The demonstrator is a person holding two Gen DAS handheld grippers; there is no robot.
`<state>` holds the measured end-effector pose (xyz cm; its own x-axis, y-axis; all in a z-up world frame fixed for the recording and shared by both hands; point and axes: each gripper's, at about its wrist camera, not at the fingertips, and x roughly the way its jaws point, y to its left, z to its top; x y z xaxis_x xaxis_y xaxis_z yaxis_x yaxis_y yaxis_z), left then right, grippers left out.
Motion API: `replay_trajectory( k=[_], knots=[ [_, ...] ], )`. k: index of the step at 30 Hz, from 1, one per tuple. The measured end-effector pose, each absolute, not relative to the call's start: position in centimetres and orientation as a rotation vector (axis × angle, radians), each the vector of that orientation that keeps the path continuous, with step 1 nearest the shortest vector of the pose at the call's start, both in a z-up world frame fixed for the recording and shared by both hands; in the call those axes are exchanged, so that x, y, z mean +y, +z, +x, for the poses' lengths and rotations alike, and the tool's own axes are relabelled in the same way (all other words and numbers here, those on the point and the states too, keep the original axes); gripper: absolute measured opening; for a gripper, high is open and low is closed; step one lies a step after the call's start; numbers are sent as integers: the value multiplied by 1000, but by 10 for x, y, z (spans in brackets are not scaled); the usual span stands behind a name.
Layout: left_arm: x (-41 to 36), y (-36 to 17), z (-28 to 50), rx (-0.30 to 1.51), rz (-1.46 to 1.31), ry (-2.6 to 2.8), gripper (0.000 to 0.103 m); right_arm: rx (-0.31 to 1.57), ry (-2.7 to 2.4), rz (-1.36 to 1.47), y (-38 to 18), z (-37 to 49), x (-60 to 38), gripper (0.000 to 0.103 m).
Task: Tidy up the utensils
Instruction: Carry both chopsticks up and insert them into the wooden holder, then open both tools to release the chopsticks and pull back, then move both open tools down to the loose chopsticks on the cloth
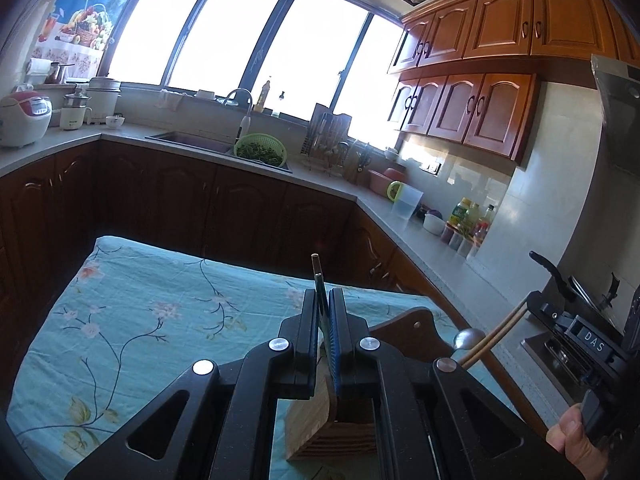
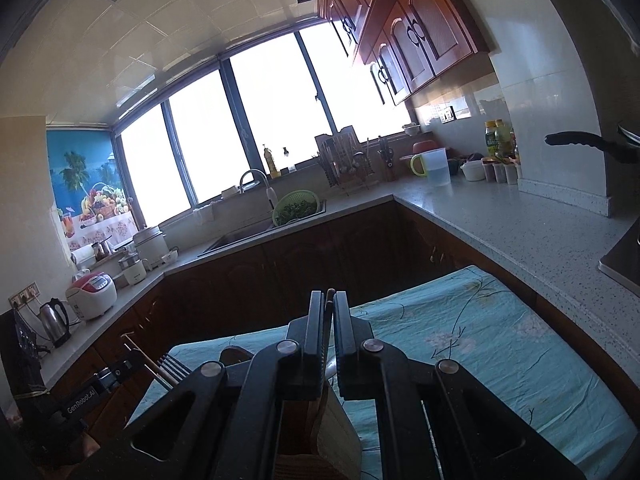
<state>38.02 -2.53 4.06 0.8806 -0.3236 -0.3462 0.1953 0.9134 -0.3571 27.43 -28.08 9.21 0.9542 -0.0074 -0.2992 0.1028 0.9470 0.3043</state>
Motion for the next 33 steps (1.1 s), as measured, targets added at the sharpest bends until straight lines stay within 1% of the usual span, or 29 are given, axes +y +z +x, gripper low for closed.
replay_trajectory(
  k=[8,9,10,12,13,14,15,16,17,18,19,20,21,23,25,27,33],
  knots=[
    [-21,41,380,419,-325,-277,4,309,-48,339,90,276,-282,5],
    [-20,41,380,426,-333,-282,4,312,-42,346,90,276,-283,9],
    [-17,41,381,434,-343,-289,4,314,-37,357,89,276,-284,9],
    [-12,43,382,439,-355,-295,7,309,-17,381,89,274,-288,10],
    [-8,43,381,435,-356,-290,13,308,-16,387,90,272,-289,12],
    [-6,44,378,431,-357,-286,21,307,-18,393,90,271,-291,24],
    [-4,45,375,425,-361,-282,23,303,-9,404,91,269,-293,44],
    [-2,46,372,422,-364,-277,28,299,0,414,92,266,-294,52],
    [-1,45,367,421,-366,-273,37,294,4,417,93,263,-295,57],
    [1,45,364,425,-367,-261,45,292,7,415,94,260,-294,57],
    [2,43,358,427,-371,-245,62,295,12,412,95,257,-293,57],
    [4,43,353,421,-379,-236,66,300,22,411,96,254,-293,65],
    [6,43,347,420,-383,-233,69,305,32,415,97,251,-292,80],
    [8,40,336,435,-384,-225,77,302,46,420,96,242,-292,93],
    [11,39,323,437,-389,-225,77,305,52,416,94,231,-290,95],
    [13,36,309,446,-378,-219,78,324,63,412,89,220,-288,99],
    [19,29,264,482,-346,-206,80,382,77,398,71,185,-279,99]
  ],
)
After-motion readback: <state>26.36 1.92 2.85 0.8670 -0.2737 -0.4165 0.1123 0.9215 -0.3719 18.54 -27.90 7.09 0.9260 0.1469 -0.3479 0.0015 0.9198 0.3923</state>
